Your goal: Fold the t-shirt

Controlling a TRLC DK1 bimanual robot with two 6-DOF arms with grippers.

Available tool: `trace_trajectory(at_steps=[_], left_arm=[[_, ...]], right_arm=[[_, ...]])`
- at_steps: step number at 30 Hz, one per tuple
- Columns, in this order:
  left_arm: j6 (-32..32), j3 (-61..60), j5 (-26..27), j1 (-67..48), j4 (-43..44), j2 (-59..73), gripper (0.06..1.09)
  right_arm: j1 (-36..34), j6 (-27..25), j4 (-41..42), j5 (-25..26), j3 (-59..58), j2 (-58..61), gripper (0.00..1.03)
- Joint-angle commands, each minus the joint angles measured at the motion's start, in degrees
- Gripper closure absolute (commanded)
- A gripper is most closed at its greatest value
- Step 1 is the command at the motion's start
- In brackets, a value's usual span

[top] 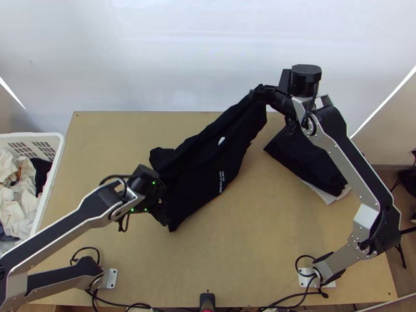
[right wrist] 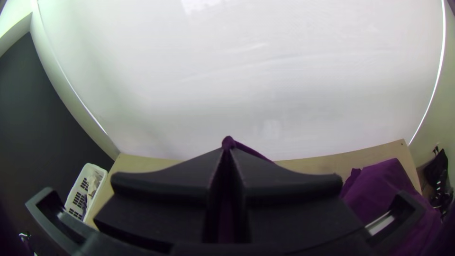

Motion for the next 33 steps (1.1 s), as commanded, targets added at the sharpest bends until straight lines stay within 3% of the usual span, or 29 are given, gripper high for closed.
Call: trace_trajectory(at_steps=[1,26,27,28,31,32,33], left_arm=[[2.26,-7.16,0.83,-0.27,11.78,0.16,0.64],[3.84,-5.4,0.83,6.06,23.29,13.17,0.64],[2.87,-4.7,0.83,6.06,23.47,14.05,0.69],[2.17,-4.35,0.83,5.88,23.56,14.84,0.85],[0.59,-3.91,0.92,5.71,24.87,16.86,0.91],[0.59,-3.38,0.83,5.27,25.05,17.04,1.06],[0.32,-2.24,0.83,5.18,23.56,17.39,1.05]], right_arm=[[-0.82,0.15,0.07,-0.01,-0.39,-0.26,1.0],[-1.7,-0.03,1.74,-0.1,-0.66,0.88,1.0],[-1.7,-0.03,1.74,-0.1,-0.66,0.88,1.0],[-1.7,-0.12,1.74,-0.01,-0.57,0.88,1.0],[-1.7,-0.29,1.74,-0.1,-0.22,0.88,1.0],[-1.7,-0.29,1.74,-0.1,-0.13,0.88,1.0],[-1.7,-0.47,1.74,-0.1,-0.04,0.79,1.0]])
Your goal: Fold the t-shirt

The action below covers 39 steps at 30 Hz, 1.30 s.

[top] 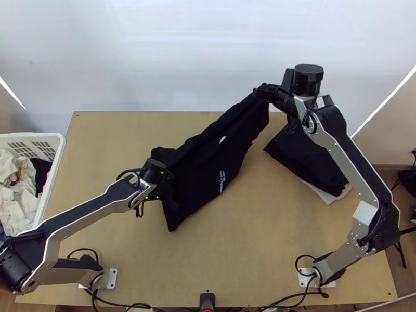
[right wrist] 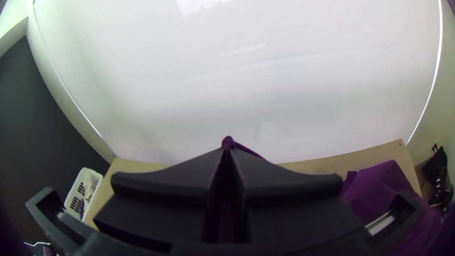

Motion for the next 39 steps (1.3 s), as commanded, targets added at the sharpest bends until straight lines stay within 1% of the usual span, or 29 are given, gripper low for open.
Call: trace_trajectory(at_steps=[1,2,6,7,9,12,13,16,21,23,26,27,28,29,30,31,32,33,34,35,36,38,39], left_arm=[[-2.17,3.01,0.02,-0.02,-0.47,3.56,1.05],[-2.17,3.27,0.11,1.12,-1.0,3.64,1.05],[-4.37,10.57,0.64,7.71,-9.87,5.67,1.05],[-5.42,13.2,1.95,10.09,-12.6,5.84,1.05],[-8.15,17.33,6.61,15.36,-14.8,4.79,1.05],[-10.87,23.05,9.69,20.98,-18.75,3.03,1.05],[-11.05,24.54,10.48,22.39,-20.16,2.68,1.05],[-11.66,27.35,10.66,25.47,-22.53,1.36,1.05],[-11.66,32.98,10.92,32.06,-25.43,0.3,1.05],[-11.66,35.17,11.8,34.78,-26.31,0.3,1.05],[-11.4,36.58,12.33,36.19,-28.42,0.22,1.05],[-10.96,37.02,14.08,35.93,-30.35,0.04,1.05],[-10.08,36.93,16.9,35.31,-32.37,-0.58,1.05],[-9.64,36.58,18.48,34.26,-33.96,-1.28,1.03],[-9.46,35.97,18.74,32.59,-35.98,-2.42,0.9],[-7.97,35.09,18.74,30.3,-37.65,-3.83,0.7],[-6.3,33.42,18.65,28.37,-37.38,-5.76,0.45],[-5.69,30.96,18.48,27.05,-36.86,-7.43,0.21],[-5.07,28.32,17.16,24.59,-37.21,-8.57,0.16],[-4.63,26.39,13.2,21.78,-37.3,-9.45,0.16],[-4.28,24.01,10.57,18.79,-37.38,-10.51,0.16],[-2.96,19.35,7.14,14.39,-37.56,-11.91,0.16],[-3.05,17.86,4.33,12.64,-37.56,-11.56,0.16]], right_arm=[[-0.06,-0.53,0.04,-0.05,0.75,0.07,1.0],[-0.06,-0.53,0.04,-0.05,0.83,0.07,1.0],[-0.5,-0.53,0.04,-0.05,0.92,0.07,1.0],[-0.58,-0.53,0.04,-0.05,0.92,0.07,1.0],[-0.58,-0.53,0.04,-0.05,1.01,0.07,1.0],[-0.58,-0.45,0.12,-0.05,1.1,0.07,1.0],[-0.58,-0.45,0.12,-0.05,1.18,0.07,1.0],[-0.58,-0.45,0.12,-0.05,1.36,0.24,1.0],[-0.58,-0.27,0.12,0.04,2.59,0.86,1.0],[-0.94,-0.09,0.12,0.04,2.85,1.04,1.0],[-1.2,-0.01,0.04,0.04,2.94,1.04,1.0],[-1.2,-0.01,-0.05,0.04,2.94,0.95,1.0],[-1.2,-0.09,-0.23,0.04,3.03,0.86,1.0],[-1.2,-0.09,-0.31,0.04,3.21,0.77,1.0],[-1.2,-0.09,-0.49,0.04,3.47,0.86,0.98],[-1.2,-0.18,-1.02,0.04,3.73,0.86,0.91],[-1.02,-0.27,-1.72,0.04,4.0,0.86,0.84],[-1.02,-0.36,-1.9,0.04,4.08,0.86,0.81],[-0.94,-0.36,-1.98,0.04,4.08,0.86,0.81],[-0.94,-0.36,-2.07,0.04,4.17,0.77,0.81],[-0.94,-0.27,-2.07,0.04,4.17,0.77,0.81],[-1.02,-0.18,-2.34,0.04,4.17,0.77,0.81],[-1.02,-0.18,-2.51,0.04,4.17,0.77,0.81]])
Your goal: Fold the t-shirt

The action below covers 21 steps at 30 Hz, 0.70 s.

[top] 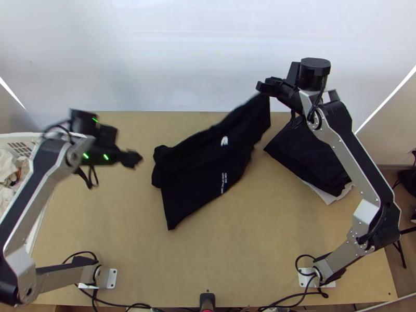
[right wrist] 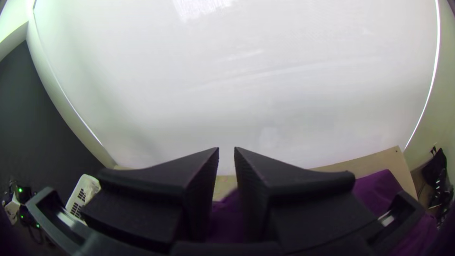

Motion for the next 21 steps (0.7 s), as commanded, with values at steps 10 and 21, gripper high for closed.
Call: trace_trajectory(at_steps=[10,21], left_arm=[[3.38,-23.08,-22.98,-23.27,11.76,2.18,0.17],[2.68,-17.19,-23.86,-29.87,17.03,10.7,0.17]], right_arm=[[0.11,0.21,-1.46,-0.03,-0.05,-0.74,0.81],[-0.24,-0.23,-2.26,-0.03,-0.31,-0.83,0.81]])
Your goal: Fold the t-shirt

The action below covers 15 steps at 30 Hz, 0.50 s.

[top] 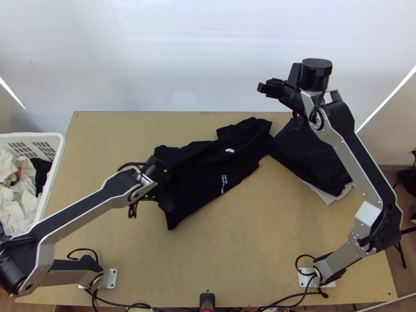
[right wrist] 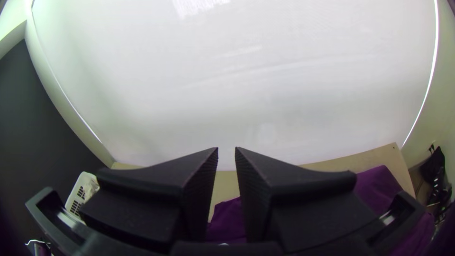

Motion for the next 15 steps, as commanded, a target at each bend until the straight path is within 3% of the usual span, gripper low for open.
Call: trace_trajectory(at_steps=[1,15], left_arm=[[-0.25,1.8,-1.5,-4.12,3.54,5.07,0.17],[4.05,1.98,-3.26,-0.69,7.68,9.81,0.17]], right_arm=[[-0.17,-0.29,-0.25,-0.01,-0.16,0.02,0.81],[-0.17,-0.82,0.02,-0.01,-0.16,0.46,0.81]])
